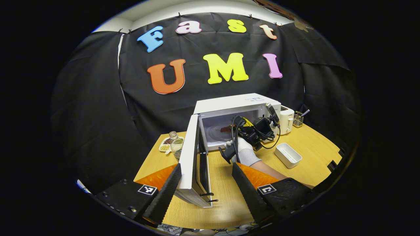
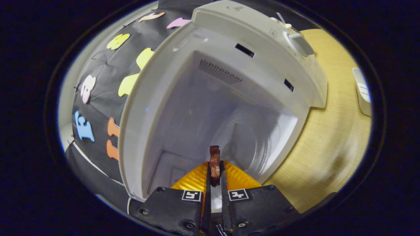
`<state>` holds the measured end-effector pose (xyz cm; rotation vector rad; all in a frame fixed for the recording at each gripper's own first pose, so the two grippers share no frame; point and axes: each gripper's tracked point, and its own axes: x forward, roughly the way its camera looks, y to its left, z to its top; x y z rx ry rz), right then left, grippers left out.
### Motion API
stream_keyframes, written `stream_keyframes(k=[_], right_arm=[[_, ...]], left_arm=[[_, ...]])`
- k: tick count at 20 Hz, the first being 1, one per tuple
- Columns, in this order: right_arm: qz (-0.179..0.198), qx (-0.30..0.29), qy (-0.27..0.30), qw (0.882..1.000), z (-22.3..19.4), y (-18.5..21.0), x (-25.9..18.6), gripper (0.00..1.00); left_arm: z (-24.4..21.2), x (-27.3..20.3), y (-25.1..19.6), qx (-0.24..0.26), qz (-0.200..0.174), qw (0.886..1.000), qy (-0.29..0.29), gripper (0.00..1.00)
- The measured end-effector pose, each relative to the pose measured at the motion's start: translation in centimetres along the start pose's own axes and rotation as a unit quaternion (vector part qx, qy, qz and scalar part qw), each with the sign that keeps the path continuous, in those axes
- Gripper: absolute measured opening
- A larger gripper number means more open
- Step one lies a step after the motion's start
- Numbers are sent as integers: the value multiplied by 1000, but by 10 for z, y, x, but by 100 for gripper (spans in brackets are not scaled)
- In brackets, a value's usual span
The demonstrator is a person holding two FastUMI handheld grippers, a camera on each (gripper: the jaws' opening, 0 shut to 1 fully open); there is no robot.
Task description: Open the microwave oven with the left hand, put the food in, and close the microwave oven.
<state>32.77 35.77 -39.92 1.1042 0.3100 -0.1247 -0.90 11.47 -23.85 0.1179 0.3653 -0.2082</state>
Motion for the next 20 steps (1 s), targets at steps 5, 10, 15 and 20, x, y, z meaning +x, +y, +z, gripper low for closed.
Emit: stream_keyframes(k=[5,10,15,20], right_arm=[[-17,-72,-16,997,-4,-8,10,17],[-48,-154,-20,987,2,-18,14,28],[-80,-226,-14,971,17,-32,5,39],[-77,-275,-15,958,33,-31,-20,76]], left_arm=[[-2,7,8,-9,0,1000,2,95],[0,12,10,-20,-1,1000,2,95],[9,21,6,-19,-3,1000,-4,95],[19,26,0,-23,-3,1000,-14,95]])
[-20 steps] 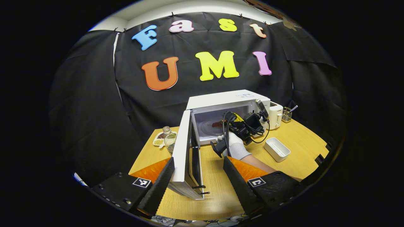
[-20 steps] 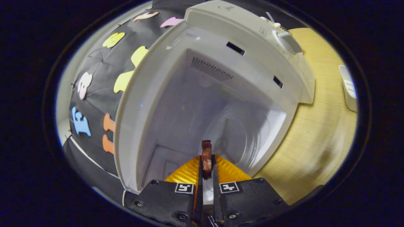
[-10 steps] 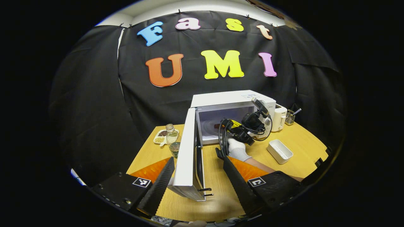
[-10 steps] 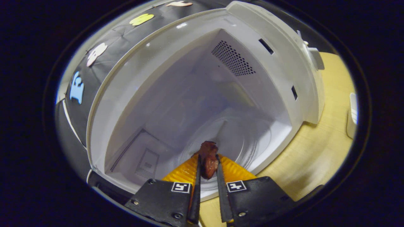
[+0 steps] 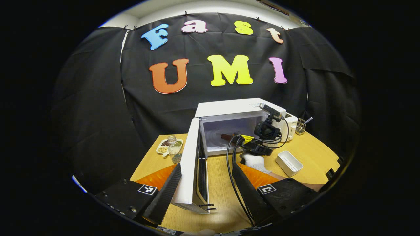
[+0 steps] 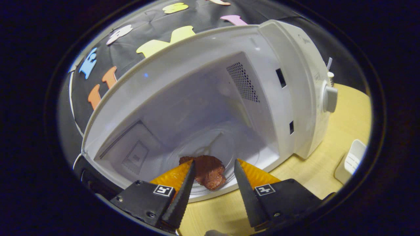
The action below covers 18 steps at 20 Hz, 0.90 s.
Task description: Open the microwave oven with the left hand, put the food in, and close the microwave oven.
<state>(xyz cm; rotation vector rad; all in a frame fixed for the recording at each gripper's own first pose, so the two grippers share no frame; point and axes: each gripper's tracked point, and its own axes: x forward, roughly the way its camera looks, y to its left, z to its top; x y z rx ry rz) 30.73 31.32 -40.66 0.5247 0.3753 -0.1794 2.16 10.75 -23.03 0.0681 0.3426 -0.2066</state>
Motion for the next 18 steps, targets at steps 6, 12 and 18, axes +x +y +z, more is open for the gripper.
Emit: stream_keyframes(k=[6,12,18], right_arm=[[24,-132,34,990,22,-10,-74,91],[53,-232,60,969,70,-45,-170,92],[56,-277,25,959,131,-77,-245,98]], left_arm=[[20,-4,12,-17,20,999,-24,95],[27,-12,57,-23,79,996,-46,95],[15,-26,104,-29,140,988,-59,95]])
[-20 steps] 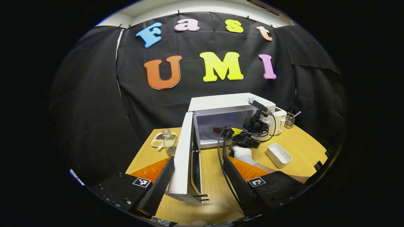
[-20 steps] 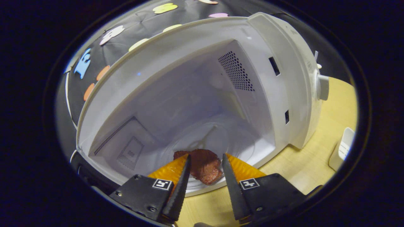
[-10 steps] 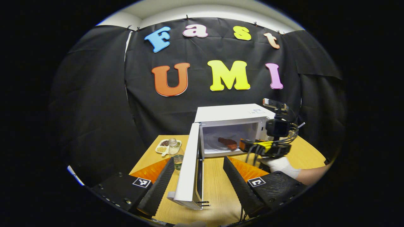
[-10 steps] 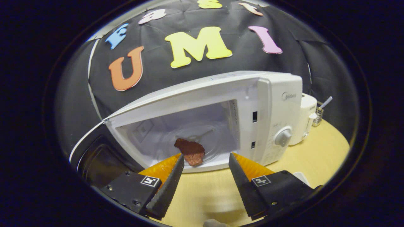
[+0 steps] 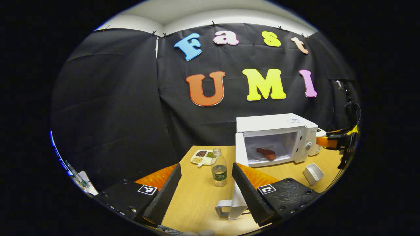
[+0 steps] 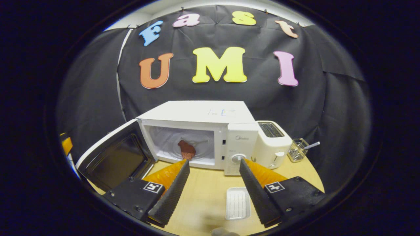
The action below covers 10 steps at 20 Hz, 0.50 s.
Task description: Open the microwave oven with the left hand, put the food in, and close the microwave oven.
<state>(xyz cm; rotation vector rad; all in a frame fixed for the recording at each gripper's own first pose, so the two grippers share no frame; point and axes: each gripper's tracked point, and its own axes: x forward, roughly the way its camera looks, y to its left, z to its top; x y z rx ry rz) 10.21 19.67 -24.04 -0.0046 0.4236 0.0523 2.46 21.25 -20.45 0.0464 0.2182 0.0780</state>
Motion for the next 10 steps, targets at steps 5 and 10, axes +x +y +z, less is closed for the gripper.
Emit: stream_keyframes(k=[5,10], right_arm=[[-31,-14,-30,999,17,-40,-47,91],[-52,-11,-37,998,18,-71,-82,99]], left_arm=[[-14,-2,9,5,10,1000,2,95],[-37,2,16,14,17,1000,15,95]])
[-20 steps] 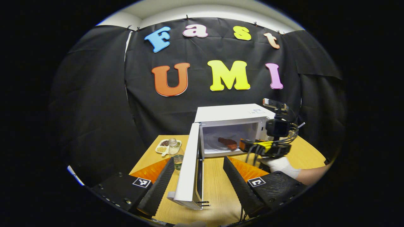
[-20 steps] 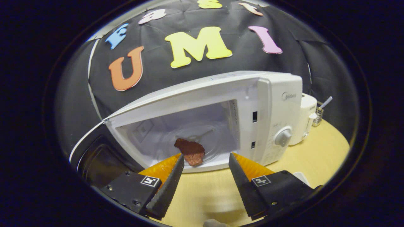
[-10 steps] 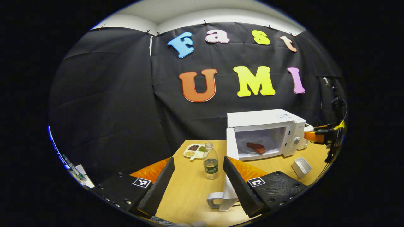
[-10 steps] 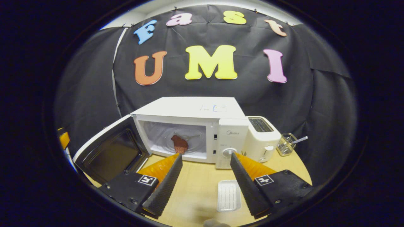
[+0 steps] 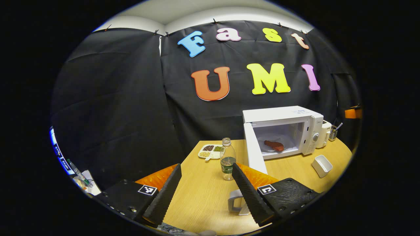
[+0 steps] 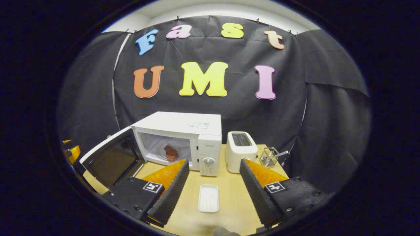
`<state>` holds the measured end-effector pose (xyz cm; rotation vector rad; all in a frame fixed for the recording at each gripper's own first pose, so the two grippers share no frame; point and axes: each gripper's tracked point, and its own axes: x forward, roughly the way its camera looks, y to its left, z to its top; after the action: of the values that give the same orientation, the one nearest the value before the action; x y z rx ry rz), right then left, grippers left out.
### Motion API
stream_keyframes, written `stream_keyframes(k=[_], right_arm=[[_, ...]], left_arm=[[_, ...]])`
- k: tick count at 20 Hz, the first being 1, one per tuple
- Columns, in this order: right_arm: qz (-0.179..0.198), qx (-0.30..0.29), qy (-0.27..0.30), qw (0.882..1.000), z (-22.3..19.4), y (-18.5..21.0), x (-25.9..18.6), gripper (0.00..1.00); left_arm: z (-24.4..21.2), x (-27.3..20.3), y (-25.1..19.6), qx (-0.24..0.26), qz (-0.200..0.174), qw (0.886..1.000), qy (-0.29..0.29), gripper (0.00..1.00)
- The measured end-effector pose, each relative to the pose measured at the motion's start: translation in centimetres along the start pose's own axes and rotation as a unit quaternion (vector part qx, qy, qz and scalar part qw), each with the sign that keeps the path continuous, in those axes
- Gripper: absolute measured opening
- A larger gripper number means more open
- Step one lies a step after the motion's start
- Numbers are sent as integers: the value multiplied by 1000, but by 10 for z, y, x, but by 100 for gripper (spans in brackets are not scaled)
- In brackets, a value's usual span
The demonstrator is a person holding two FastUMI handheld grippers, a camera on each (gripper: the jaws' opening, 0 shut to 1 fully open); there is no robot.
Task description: Open the microwave oven with the left hand, put the food in, and close the microwave oven.
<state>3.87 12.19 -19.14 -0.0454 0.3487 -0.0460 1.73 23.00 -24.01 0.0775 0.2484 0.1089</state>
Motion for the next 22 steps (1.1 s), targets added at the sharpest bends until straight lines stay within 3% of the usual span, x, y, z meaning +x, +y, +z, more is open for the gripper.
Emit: stream_keyframes(k=[11,12,13,14,15,16,17,18,19,20,22], right_arm=[[-35,5,11,999,-1,-37,-39,99],[-36,3,14,999,-1,-39,-41,92],[-37,3,14,999,-3,-40,-43,92],[-38,3,17,999,-5,-41,-44,99],[-39,5,18,999,-7,-42,-45,99],[-41,7,20,999,-8,-44,-47,99],[-44,10,20,999,-10,-46,-48,92],[-44,13,23,999,-12,-48,-48,92],[-44,15,26,999,-15,-49,-50,99],[-47,16,28,998,-16,-52,-49,99],[-50,20,31,998,-18,-56,-50,99]], left_arm=[[-45,13,13,-23,6,999,28,95],[-53,13,8,-26,-3,999,37,95],[-57,14,6,-26,-4,999,41,93],[-59,15,4,-24,-8,999,42,84],[-61,15,-1,-23,-14,999,43,66],[-62,14,-6,-21,-18,999,44,60],[-61,15,-11,-19,-25,999,41,54],[-60,17,-9,-15,-17,999,35,24],[-61,20,-12,-17,-24,999,35,8],[-62,20,-20,-22,-34,998,37,1],[-64,22,-20,-15,-21,999,35,1]])
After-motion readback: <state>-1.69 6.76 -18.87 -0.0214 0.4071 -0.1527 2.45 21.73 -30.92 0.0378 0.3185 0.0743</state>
